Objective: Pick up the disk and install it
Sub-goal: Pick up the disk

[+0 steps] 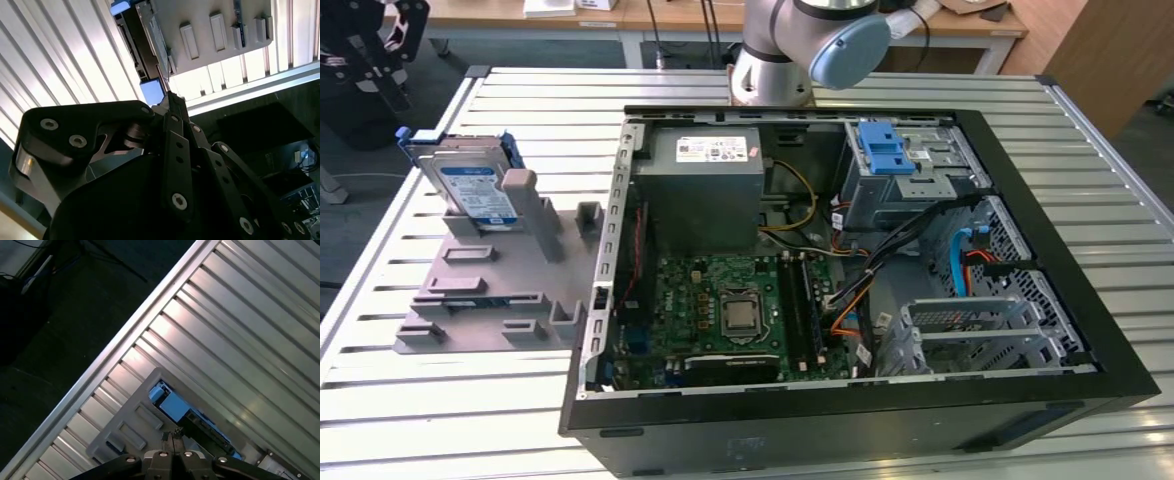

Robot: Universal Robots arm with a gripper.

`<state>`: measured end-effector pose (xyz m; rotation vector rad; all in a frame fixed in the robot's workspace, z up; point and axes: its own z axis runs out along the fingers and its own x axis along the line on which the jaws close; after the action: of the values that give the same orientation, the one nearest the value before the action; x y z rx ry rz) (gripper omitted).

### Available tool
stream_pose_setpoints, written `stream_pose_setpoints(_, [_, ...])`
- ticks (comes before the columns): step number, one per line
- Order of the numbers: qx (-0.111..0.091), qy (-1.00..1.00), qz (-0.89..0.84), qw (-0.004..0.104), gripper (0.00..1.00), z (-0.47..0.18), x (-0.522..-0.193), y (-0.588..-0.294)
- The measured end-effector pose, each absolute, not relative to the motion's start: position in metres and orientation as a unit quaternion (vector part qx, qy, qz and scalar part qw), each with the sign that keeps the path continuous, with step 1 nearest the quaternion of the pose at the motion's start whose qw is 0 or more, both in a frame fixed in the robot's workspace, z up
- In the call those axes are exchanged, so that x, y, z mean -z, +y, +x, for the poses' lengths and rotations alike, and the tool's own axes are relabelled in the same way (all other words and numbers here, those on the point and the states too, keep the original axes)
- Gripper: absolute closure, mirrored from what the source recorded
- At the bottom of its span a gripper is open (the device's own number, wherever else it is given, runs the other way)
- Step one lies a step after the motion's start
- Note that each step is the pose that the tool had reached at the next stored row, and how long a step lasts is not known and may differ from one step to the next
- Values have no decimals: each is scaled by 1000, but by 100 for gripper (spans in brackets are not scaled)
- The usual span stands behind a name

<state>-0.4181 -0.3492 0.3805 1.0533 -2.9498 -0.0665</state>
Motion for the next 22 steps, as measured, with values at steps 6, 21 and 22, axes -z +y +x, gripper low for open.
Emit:
stream_pose_setpoints(6, [21, -932, 362, 5, 89, -418, -380, -349])
stream_pose_setpoints(21, [21, -922, 388, 5, 89, -418, -380, -349])
stream_pose_setpoints(22, [21, -921, 388, 5, 89, -418, -380, -349])
